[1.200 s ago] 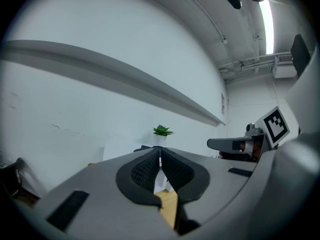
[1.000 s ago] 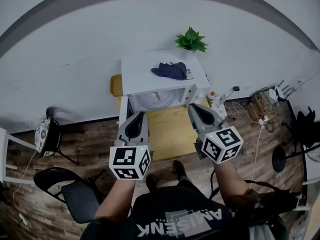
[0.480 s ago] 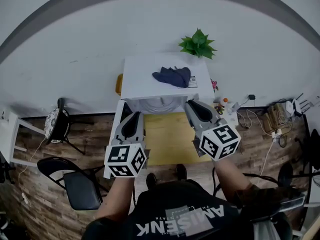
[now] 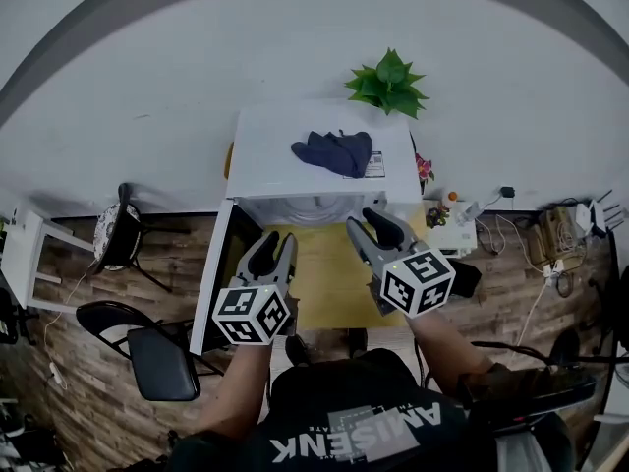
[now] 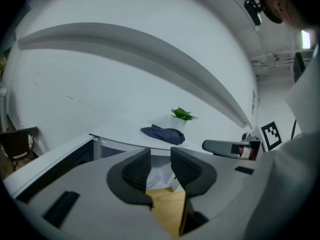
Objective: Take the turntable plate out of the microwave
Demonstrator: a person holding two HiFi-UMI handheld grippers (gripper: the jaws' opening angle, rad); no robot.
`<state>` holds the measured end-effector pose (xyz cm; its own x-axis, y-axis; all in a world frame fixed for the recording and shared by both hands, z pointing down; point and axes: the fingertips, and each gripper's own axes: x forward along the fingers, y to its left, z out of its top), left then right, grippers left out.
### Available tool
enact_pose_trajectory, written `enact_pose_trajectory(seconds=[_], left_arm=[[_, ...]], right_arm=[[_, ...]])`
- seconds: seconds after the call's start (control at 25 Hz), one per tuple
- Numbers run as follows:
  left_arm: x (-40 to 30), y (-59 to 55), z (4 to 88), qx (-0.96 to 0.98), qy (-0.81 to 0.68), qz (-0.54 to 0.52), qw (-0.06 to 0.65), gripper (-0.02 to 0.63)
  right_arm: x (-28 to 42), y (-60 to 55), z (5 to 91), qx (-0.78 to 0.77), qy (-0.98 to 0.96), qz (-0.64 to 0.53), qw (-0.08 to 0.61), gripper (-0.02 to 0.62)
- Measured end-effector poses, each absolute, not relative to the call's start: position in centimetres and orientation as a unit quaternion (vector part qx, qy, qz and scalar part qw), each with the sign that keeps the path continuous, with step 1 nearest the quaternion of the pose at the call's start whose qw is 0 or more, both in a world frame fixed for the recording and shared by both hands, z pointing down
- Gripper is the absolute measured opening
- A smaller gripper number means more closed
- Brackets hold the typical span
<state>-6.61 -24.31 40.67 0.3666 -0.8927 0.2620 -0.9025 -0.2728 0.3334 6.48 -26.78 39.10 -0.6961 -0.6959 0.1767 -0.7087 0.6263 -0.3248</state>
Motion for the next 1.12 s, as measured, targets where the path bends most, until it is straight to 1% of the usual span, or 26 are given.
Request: enact_pose_trajectory(seconds=[0.12,0.2,0.36,0.48,0.6,0.76,1.04,1.12], left_arm=[[-6.6,-24.9,43.2,0.79,-0.552,-0.006,0.266,0.144],[-6.8,-25.5,44.9,0.783,-0.546,-0.022,0.297,0.144],[-7.5,-26.6,49.0,0.763,-0.538,-0.039,0.357,0.184],[-8.0,-27.2,51.9,0.741,-0.538,-0.052,0.397,0.192],[-8.4,-27.9,54.0,0.732,-0.533,-0.066,0.42,0.192],[-8.6,-29.7,56.8,0.715,-0.524,-0.088,0.453,0.206],[-8.5,-31.9,62.1,0.664,-0.522,-0.107,0.525,0.245],[-8.6,-32.3,63.3,0.654,-0.526,-0.107,0.533,0.252]], right_arm=[[6.4,-27.2,42.0,0.387,-0.894,0.225,0.02,0.155],[6.4,-27.8,43.8,0.393,-0.884,0.252,0.017,0.18],[6.1,-28.8,48.1,0.399,-0.864,0.306,0.021,0.208],[5.8,-29.4,51.2,0.402,-0.847,0.347,0.024,0.222],[5.2,-29.9,53.9,0.404,-0.827,0.391,0.019,0.235],[4.1,-30.8,56.9,0.397,-0.8,0.451,-0.004,0.26],[3.4,-32.6,61.5,0.408,-0.756,0.511,-0.019,0.311],[3.5,-32.8,62.8,0.416,-0.741,0.526,-0.019,0.319]])
